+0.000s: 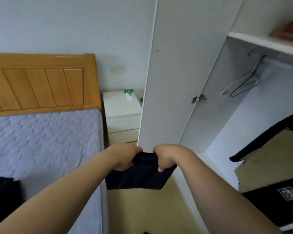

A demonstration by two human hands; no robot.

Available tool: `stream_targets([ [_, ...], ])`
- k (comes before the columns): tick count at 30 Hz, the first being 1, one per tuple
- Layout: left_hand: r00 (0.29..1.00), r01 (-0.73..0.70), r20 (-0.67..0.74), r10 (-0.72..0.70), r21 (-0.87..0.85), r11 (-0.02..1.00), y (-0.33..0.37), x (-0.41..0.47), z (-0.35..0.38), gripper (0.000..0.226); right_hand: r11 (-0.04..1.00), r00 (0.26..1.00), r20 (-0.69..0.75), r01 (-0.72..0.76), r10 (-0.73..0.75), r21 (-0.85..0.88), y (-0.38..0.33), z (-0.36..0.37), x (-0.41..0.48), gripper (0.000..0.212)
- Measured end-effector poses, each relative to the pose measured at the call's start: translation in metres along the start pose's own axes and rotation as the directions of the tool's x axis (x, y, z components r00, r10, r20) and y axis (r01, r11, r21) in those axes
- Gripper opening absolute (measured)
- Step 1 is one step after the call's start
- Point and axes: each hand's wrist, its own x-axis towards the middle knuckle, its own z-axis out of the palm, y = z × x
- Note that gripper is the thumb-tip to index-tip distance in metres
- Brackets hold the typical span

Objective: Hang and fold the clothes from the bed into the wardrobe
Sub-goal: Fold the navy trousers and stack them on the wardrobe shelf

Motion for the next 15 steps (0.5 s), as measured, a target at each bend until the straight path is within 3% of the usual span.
stream_targets([
  [9, 0.944, -0.262, -0.177, 0.278, 0.112, 0.959, 0.046, 0.132, -0.199, 0.043, 0.976, 0.945, -0.245, -0.214, 0.217, 0.039, 0.124, -0.161, -0.054, 0.044],
  [15, 0.857, -0.414, -0.227, 0.462, 0.231, 0.881, 0.101, 0.191, -0.333, 0.047, 0.909, 0.87, -0.327, -0.262, 0.368, 0.324, 0.212, -0.25, -0.11, 0.038],
])
